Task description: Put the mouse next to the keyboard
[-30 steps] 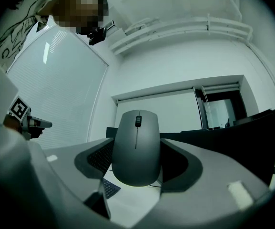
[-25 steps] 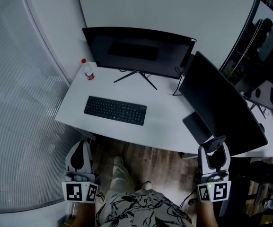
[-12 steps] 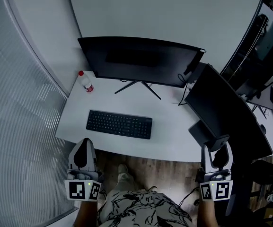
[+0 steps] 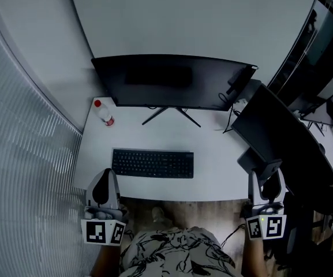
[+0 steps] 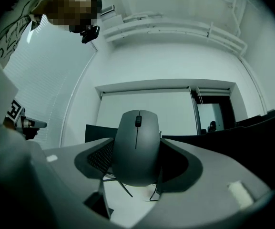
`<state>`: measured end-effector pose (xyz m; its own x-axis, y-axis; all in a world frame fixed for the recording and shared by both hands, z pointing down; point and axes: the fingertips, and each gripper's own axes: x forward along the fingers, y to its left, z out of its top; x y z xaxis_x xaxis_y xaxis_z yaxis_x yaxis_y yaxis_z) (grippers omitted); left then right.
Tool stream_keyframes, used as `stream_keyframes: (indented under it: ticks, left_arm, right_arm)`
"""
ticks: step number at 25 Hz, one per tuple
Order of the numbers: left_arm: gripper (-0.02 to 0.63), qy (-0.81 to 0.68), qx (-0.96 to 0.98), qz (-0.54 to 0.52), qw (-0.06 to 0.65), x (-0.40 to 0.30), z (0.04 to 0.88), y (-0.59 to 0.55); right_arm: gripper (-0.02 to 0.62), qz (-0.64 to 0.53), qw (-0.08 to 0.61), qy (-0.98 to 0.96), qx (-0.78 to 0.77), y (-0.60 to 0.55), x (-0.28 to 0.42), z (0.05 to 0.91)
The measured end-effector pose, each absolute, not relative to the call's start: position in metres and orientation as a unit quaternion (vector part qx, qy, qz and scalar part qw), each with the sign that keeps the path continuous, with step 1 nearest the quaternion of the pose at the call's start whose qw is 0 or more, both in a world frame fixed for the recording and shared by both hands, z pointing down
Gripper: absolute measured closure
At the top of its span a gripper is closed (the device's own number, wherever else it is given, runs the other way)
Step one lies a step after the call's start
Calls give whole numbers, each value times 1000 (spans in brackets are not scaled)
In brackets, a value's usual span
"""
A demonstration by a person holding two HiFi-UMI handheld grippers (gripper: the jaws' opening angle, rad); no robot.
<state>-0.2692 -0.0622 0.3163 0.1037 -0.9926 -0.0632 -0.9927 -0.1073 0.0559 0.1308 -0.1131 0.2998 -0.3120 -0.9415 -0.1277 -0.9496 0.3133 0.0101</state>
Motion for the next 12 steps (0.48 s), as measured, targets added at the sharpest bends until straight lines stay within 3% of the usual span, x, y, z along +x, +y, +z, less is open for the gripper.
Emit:
stream_keyframes:
  ticks: [12]
  left_arm:
    - [609, 631, -775, 32, -11, -272, 326, -109]
  right_arm:
    - [291, 31, 12, 790, -612, -135, 119, 319]
